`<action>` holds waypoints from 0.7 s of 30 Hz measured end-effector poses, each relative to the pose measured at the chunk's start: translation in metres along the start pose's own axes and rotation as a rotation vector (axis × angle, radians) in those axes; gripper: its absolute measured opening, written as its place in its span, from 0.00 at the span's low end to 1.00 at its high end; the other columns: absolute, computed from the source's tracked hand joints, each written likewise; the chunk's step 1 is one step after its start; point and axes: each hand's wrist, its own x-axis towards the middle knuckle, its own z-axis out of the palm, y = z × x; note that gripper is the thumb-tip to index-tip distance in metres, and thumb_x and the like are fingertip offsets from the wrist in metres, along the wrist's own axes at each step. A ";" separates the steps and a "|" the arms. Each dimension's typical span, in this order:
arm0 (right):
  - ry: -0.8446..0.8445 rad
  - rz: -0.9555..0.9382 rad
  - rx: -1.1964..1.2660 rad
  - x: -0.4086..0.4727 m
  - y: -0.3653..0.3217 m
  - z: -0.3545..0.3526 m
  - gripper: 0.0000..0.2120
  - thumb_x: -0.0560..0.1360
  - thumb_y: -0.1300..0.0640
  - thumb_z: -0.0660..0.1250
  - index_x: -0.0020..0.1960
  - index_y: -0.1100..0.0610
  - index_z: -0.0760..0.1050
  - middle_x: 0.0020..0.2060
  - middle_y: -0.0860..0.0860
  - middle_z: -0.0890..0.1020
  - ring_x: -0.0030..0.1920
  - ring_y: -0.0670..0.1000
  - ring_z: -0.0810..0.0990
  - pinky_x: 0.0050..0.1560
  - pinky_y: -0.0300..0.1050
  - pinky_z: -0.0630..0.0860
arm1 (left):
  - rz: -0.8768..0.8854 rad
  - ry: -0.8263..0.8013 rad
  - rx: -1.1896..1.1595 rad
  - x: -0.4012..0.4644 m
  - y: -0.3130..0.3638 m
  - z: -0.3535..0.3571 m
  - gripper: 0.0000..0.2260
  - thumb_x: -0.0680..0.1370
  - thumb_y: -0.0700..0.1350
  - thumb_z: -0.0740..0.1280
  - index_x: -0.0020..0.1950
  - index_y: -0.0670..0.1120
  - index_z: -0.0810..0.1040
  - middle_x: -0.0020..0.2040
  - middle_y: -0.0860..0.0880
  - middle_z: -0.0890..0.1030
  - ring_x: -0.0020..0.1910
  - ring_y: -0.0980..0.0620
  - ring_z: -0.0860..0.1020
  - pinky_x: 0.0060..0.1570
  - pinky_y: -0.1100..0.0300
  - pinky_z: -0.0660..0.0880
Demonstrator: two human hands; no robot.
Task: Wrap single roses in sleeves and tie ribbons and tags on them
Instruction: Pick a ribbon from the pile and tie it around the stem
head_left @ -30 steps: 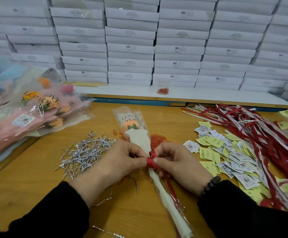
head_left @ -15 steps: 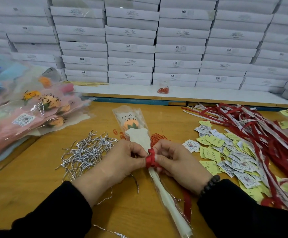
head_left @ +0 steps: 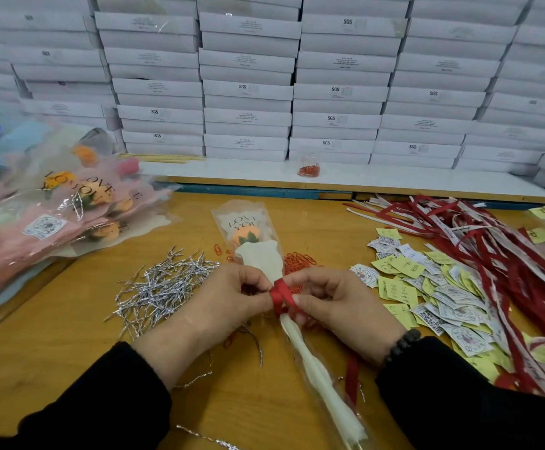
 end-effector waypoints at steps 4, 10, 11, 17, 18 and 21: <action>0.019 -0.009 -0.016 0.000 0.000 0.001 0.15 0.75 0.69 0.64 0.49 0.50 0.78 0.28 0.51 0.78 0.28 0.41 0.76 0.35 0.31 0.73 | -0.004 0.019 -0.023 0.000 0.000 -0.001 0.05 0.72 0.37 0.71 0.36 0.39 0.81 0.28 0.49 0.76 0.27 0.57 0.70 0.30 0.68 0.66; 0.013 -0.002 0.010 0.000 0.001 0.002 0.07 0.75 0.65 0.65 0.50 0.58 0.80 0.30 0.56 0.80 0.29 0.46 0.77 0.39 0.35 0.76 | -0.061 -0.003 -0.147 -0.002 -0.001 -0.001 0.08 0.73 0.38 0.70 0.39 0.33 0.80 0.25 0.48 0.75 0.24 0.57 0.68 0.26 0.69 0.64; 0.022 -0.004 0.023 0.000 0.002 0.002 0.07 0.76 0.64 0.65 0.50 0.59 0.80 0.29 0.56 0.79 0.29 0.47 0.77 0.38 0.35 0.76 | -0.083 -0.009 -0.174 -0.002 -0.001 -0.001 0.08 0.74 0.37 0.69 0.38 0.32 0.79 0.22 0.51 0.73 0.21 0.59 0.66 0.23 0.71 0.62; 0.062 -0.018 0.043 -0.001 0.004 0.005 0.13 0.74 0.70 0.64 0.56 0.59 0.79 0.25 0.48 0.77 0.27 0.41 0.76 0.33 0.32 0.74 | -0.147 -0.051 -0.215 -0.005 0.003 -0.003 0.11 0.75 0.34 0.66 0.32 0.40 0.78 0.18 0.54 0.70 0.17 0.61 0.63 0.20 0.72 0.60; 0.057 -0.023 0.028 -0.001 0.004 0.007 0.14 0.74 0.70 0.64 0.56 0.58 0.79 0.26 0.49 0.77 0.27 0.42 0.76 0.35 0.33 0.75 | -0.157 -0.059 -0.222 -0.005 0.003 -0.003 0.12 0.75 0.34 0.65 0.32 0.41 0.77 0.18 0.54 0.70 0.17 0.60 0.62 0.20 0.71 0.59; 0.037 -0.041 0.034 -0.001 0.004 0.009 0.15 0.74 0.71 0.64 0.51 0.53 0.79 0.30 0.55 0.79 0.29 0.45 0.76 0.39 0.35 0.77 | -0.192 -0.069 -0.261 -0.005 0.003 -0.003 0.13 0.76 0.34 0.65 0.30 0.41 0.75 0.18 0.53 0.69 0.17 0.59 0.61 0.18 0.70 0.58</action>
